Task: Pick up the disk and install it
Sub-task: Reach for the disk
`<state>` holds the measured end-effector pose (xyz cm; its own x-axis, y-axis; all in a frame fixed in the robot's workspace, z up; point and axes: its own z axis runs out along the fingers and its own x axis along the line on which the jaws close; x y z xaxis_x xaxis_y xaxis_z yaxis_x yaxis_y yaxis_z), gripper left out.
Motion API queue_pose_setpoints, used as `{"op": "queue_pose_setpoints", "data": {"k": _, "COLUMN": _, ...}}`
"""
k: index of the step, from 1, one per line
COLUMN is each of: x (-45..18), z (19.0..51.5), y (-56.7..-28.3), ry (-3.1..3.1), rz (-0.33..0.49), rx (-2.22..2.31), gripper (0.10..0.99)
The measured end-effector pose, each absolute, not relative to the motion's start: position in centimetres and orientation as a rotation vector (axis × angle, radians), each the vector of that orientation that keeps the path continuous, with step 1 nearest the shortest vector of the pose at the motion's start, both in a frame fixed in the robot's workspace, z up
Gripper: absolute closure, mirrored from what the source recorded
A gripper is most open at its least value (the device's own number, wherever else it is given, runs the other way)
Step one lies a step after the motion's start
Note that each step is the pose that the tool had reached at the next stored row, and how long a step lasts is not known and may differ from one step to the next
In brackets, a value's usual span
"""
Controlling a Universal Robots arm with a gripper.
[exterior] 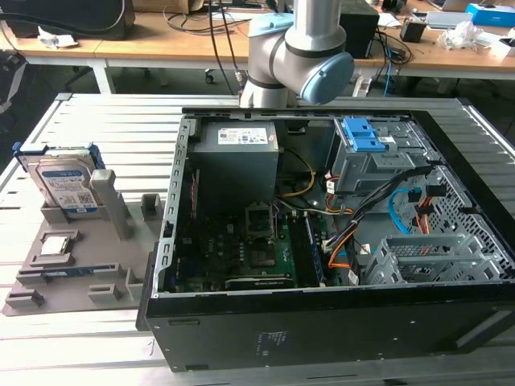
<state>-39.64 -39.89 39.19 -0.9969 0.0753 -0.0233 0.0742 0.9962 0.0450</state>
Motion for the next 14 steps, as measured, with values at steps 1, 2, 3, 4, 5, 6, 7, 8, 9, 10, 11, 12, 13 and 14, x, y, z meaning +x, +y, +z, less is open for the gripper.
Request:
{"op": "queue_pose_setpoints", "data": {"k": 1, "x": -39.9, "z": 39.2, "y": -39.9, "ry": 3.114, "rz": 0.069, "rx": 0.117, "gripper": 0.980}}
{"op": "queue_pose_setpoints", "data": {"k": 2, "x": -40.2, "z": 39.2, "y": -39.9, "ry": 3.114, "rz": 0.069, "rx": 0.116, "gripper": 0.980}}
{"op": "queue_pose_setpoints", "data": {"k": 3, "x": -40.4, "z": 39.2, "y": -39.9, "ry": 3.114, "rz": 0.069, "rx": 0.117, "gripper": 0.980}}
{"op": "queue_pose_setpoints", "data": {"k": 4, "x": -40.7, "z": 39.2, "y": -39.9, "ry": 3.114, "rz": 0.069, "rx": 0.117, "gripper": 0.980}}
{"op": "queue_pose_setpoints", "data": {"k": 5, "x": -41.0, "z": 39.2, "y": -39.9, "ry": 3.114, "rz": 0.069, "rx": 0.117, "gripper": 0.980}}
{"op": "queue_pose_setpoints", "data": {"k": 6, "x": -41.0, "z": 39.2, "y": -39.9, "ry": 3.114, "rz": 0.069, "rx": 0.116, "gripper": 0.980}}
{"op": "queue_pose_setpoints", "data": {"k": 7, "x": -41.0, "z": 39.2, "y": -39.9, "ry": 3.114, "rz": 0.069, "rx": 0.116, "gripper": 0.980}}
{"op": "queue_pose_setpoints", "data": {"k": 8, "x": -41.0, "z": 39.2, "y": -39.9, "ry": 3.114, "rz": 0.069, "rx": 0.116, "gripper": 0.980}}
{"op": "queue_pose_setpoints", "data": {"k": 9, "x": -41.0, "z": 39.2, "y": -39.9, "ry": 3.114, "rz": 0.069, "rx": 0.117, "gripper": 0.980}}
{"op": "queue_pose_setpoints", "data": {"k": 10, "x": -41.0, "z": 39.2, "y": -39.9, "ry": 3.114, "rz": 0.069, "rx": 0.117, "gripper": 0.980}}
{"op": "queue_pose_setpoints", "data": {"k": 11, "x": -41.0, "z": 39.2, "y": -39.9, "ry": 3.114, "rz": 0.069, "rx": 0.117, "gripper": 0.980}}
{"op": "queue_pose_setpoints", "data": {"k": 12, "x": -41.1, "z": 39.2, "y": -39.9, "ry": 3.114, "rz": 0.069, "rx": 0.117, "gripper": 0.980}}
{"op": "queue_pose_setpoints", "data": {"k": 13, "x": -41.1, "z": 39.2, "y": -39.9, "ry": 3.114, "rz": 0.069, "rx": 0.117, "gripper": 0.980}}
{"op": "queue_pose_setpoints", "data": {"k": 14, "x": -41.1, "z": 39.2, "y": -39.9, "ry": 3.114, "rz": 0.069, "rx": 0.117, "gripper": 0.980}}
